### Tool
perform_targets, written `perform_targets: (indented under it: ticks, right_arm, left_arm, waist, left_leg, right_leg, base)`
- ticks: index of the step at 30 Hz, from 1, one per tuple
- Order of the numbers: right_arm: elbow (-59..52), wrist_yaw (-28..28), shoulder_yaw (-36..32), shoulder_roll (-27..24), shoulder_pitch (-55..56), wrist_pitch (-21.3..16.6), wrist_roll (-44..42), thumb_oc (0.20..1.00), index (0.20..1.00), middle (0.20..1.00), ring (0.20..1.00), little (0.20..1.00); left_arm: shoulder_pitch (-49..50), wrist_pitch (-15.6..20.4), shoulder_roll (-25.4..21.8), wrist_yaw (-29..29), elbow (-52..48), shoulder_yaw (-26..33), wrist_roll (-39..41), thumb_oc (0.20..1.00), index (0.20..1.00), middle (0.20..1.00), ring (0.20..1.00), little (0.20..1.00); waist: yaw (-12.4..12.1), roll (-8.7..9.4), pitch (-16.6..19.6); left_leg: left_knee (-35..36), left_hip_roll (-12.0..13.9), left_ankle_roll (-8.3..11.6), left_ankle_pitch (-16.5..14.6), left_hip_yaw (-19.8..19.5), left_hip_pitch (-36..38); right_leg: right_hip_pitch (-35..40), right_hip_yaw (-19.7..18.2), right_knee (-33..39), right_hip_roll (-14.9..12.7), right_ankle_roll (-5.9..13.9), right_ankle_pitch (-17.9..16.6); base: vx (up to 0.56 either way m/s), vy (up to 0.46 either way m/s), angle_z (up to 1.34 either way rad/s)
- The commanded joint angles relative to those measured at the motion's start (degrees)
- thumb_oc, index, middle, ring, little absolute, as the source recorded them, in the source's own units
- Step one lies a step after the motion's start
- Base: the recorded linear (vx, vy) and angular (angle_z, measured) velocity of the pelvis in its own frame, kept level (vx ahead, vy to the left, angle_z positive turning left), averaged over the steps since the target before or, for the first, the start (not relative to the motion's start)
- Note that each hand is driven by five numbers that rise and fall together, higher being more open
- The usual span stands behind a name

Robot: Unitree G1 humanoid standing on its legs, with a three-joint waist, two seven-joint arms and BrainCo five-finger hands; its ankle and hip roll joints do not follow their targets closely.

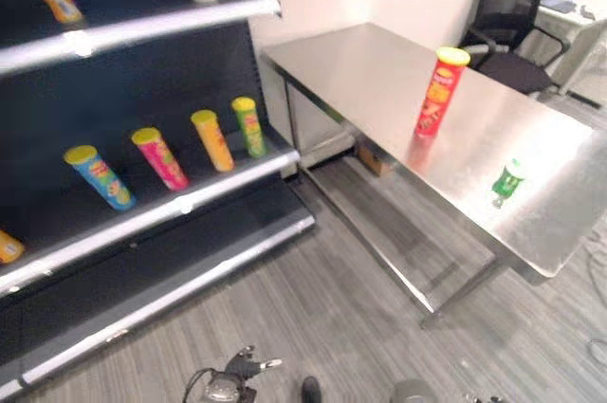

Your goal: Put the goods on the table back onto the shelves and tidy them up.

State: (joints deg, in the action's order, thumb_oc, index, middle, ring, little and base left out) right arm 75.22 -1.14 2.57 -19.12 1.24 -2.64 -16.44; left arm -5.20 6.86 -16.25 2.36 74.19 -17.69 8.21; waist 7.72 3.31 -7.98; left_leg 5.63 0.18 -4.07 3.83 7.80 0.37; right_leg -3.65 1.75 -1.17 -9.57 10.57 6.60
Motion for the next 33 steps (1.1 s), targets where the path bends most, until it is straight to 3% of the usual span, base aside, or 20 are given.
perform_targets:
  ticks: [1,4,6,13,15,17,18,23,25,30,33]
  right_arm:
    - [-0.38,-1.59,-4.98,-4.39,2.14,-1.4,-6.27,1.0,1.0,1.0,1.0,1.0]
    - [-4.99,-2.07,-9.42,-8.45,4.64,-2.12,-6.69,1.0,1.0,1.0,1.0,1.0]
    - [-16.95,-4.1,-17.7,-15.6,8.66,-4.05,-6.23,1.0,1.0,1.0,1.0,1.0]
    - [-20.06,-5.33,-28.44,-27.87,11.2,-4.6,-5.06,1.0,1.0,1.0,1.0,1.0]
    - [-26.63,-5.87,-32.1,-29.66,12.75,-5.36,-4.56,1.0,1.0,1.0,1.0,1.0]
    - [-45.65,-6.66,-35.35,-31.72,14.43,-6.64,0.16,1.0,1.0,1.0,1.0,1.0]
    - [-51.51,-6.49,-34.62,-33.39,12.53,-8.13,0.71,1.0,1.0,1.0,1.0,1.0]
    - [-56.1,-4.33,-28.21,-36.82,7.31,-9.27,2.41,1.0,1.0,1.0,1.0,1.0]
    - [-59.58,-0.12,-14.57,-40.17,-2.96,-9.44,4.41,1.0,1.0,1.0,1.0,1.0]
    - [-55.68,2.87,-3.88,-40.9,-9.27,-8.18,5.89,1.0,1.0,1.0,1.0,1.0]
    - [-54.82,3.61,-0.87,-40.69,-10.67,-7.76,7.05,1.0,1.0,1.0,1.0,1.0]
  left_arm:
    - [-1.2,2.37,-0.26,0.4,-3.0,2.03,-0.26,1.0,1.0,1.0,1.0,1.0]
    - [-0.6,2.47,-0.16,0.18,-3.19,2.72,-1.08,1.0,1.0,1.0,1.0,1.0]
    - [0.21,2.62,0.57,0.28,-3.86,3.29,-2.19,1.0,1.0,1.0,1.0,1.0]
    - [0.42,2.55,0.96,-0.3,-4.19,3.42,-2.51,1.0,1.0,1.0,1.0,1.0]
    - [0.78,2.41,1.1,-0.46,-4.19,4.11,-2.3,1.0,1.0,1.0,1.0,1.0]
    - [2.32,2.13,1.37,-0.74,-4.84,5.42,-3.22,1.0,1.0,1.0,1.0,1.0]
    - [2.52,2.1,1.74,-0.96,-4.91,5.03,-3.49,1.0,1.0,1.0,1.0,1.0]
    - [2.66,2.26,2.03,-1.6,-5.66,4.04,-3.66,1.0,1.0,1.0,1.0,1.0]
    - [2.66,2.53,1.71,-2.27,-7.97,1.54,-2.81,1.0,1.0,1.0,1.0,1.0]
    - [3.43,2.52,1.39,-2.41,-8.48,0.89,-1.35,1.0,1.0,1.0,1.0,1.0]
    - [3.83,2.44,1.29,-2.31,-8.46,1.04,-1.14,1.0,1.0,1.0,1.0,1.0]
  waist:
    - [0.96,0.45,0.51]
    - [1.9,0.67,1.57]
    - [3.28,0.41,2.26]
    - [4.42,-0.18,2.57]
    - [4.71,-0.36,2.65]
    - [4.95,-0.59,2.79]
    - [4.56,-0.74,2.71]
    - [3.6,-0.66,2.42]
    - [0.75,-0.58,2.23]
    - [-0.55,-0.56,2.06]
    - [-0.96,-0.63,1.91]
  left_leg:
    - [-3.09,2.02,5.78,-8.37,-1.1,5.32]
    - [-3.02,2.85,6.55,-8.64,-0.68,5.78]
    - [-2.79,3.72,7.29,-8.82,-0.52,6.42]
    - [-2.23,4.97,8.4,-8.87,0.02,7.45]
    - [-1.98,5.28,8.74,-8.78,-0.05,7.84]
    - [-1.61,5.6,9.04,-8.76,0.2,8.32]
    - [-1.49,5.75,9.17,-8.76,0.24,8.55]
    - [-1.33,6.1,9.41,-8.6,0.34,8.87]
    - [-1.43,6.48,9.79,-8.01,-0.26,8.57]
    - [-1.32,6.86,10.19,-7.38,-1.1,8.31]
    - [-1.28,6.97,10.36,-7.09,-1.57,8.1]
  right_leg:
    - [2.42,-2.92,-0.19,-0.33,1.05,-6.22]
    - [3.77,-3.23,2.28,0.17,0.65,-6.35]
    - [5.02,-3.11,3.56,0.63,0.42,-5.82]
    - [6.39,-2.61,3.7,1.21,0.22,-4.78]
    - [6.65,-2.42,3.59,1.39,0.19,-4.43]
    - [7.14,-2.23,3.51,1.46,0.11,-3.87]
    - [7.37,-2.13,3.47,1.56,-0.05,-3.64]
    - [7.9,-1.53,3.71,1.6,-0.23,-3.37]
    - [8.91,-0.15,3.98,1.65,-0.7,-2.93]
    - [9.76,1.21,3.91,1.7,-1.05,-2.52]
    - [10.03,1.82,3.84,1.78,-1.22,-2.29]
  base:
    - [0.17,-0.081,-0.01]
    - [0.1,-0.089,-0.11]
    - [0.11,-0.082,-0.24]
    - [0.05,-0.026,-0.05]
    - [0.06,-0.028,0.05]
    - [0.06,-0.031,0.0]
    - [0.03,-0.019,-0.05]
    - [0.0,-0.025,0.06]
    - [0.0,-0.08,0.2]
    - [0.01,-0.047,0.25]
    - [0.01,-0.046,0.18]
